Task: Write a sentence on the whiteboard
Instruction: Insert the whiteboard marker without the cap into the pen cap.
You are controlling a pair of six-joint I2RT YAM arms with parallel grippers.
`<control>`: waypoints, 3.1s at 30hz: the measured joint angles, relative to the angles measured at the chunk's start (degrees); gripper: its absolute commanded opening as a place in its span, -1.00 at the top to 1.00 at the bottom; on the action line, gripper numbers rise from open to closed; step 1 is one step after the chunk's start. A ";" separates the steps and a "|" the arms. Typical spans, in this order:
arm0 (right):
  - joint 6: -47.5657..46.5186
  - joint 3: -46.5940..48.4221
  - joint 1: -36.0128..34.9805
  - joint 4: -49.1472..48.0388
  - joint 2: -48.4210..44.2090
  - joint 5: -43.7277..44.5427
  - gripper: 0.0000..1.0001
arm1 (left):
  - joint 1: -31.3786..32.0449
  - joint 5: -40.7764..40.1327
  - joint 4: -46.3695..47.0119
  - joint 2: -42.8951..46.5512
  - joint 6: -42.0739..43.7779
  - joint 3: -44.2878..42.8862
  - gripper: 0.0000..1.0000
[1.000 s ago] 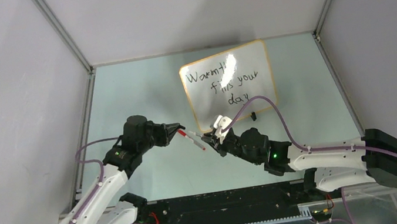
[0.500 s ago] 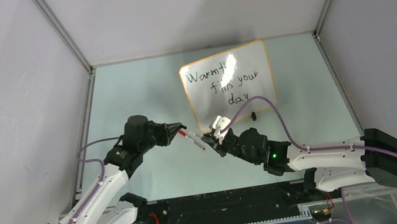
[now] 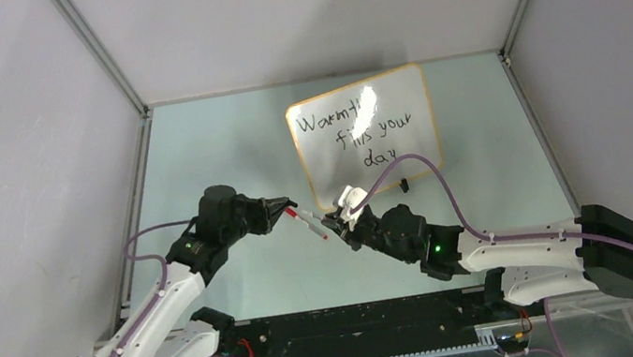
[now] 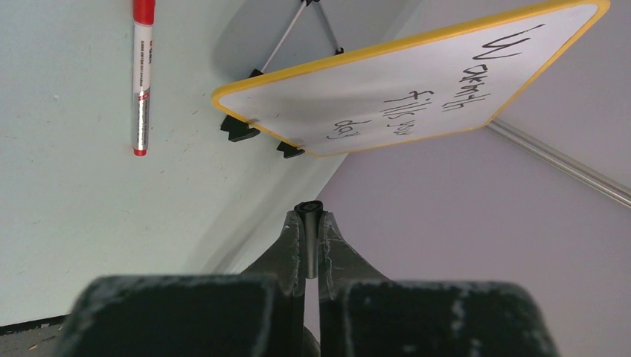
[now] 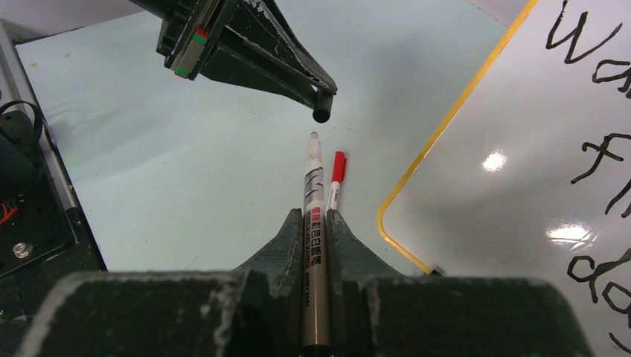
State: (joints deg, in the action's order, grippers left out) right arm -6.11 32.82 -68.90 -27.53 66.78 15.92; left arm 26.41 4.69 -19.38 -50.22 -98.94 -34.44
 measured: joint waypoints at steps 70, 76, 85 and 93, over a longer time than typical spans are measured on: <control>-0.59 5.25 1.03 0.35 4.90 1.36 1.00 | 0.57 1.27 1.95 0.39 -0.04 0.07 1.00; -1.36 10.71 0.81 1.81 11.37 3.76 1.00 | 0.61 -1.49 2.45 -0.02 -0.07 0.28 1.00; -2.08 15.41 0.33 2.08 18.56 5.27 1.00 | 0.79 -7.76 1.99 0.22 -1.36 1.92 1.00; -1.81 17.00 0.59 1.99 20.09 4.76 1.00 | 1.79 -11.34 1.88 0.70 -1.86 1.95 1.00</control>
State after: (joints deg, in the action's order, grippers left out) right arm -7.92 49.82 -68.31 -25.54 86.87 20.69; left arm 28.21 -6.66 -17.50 -49.52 -100.79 -32.49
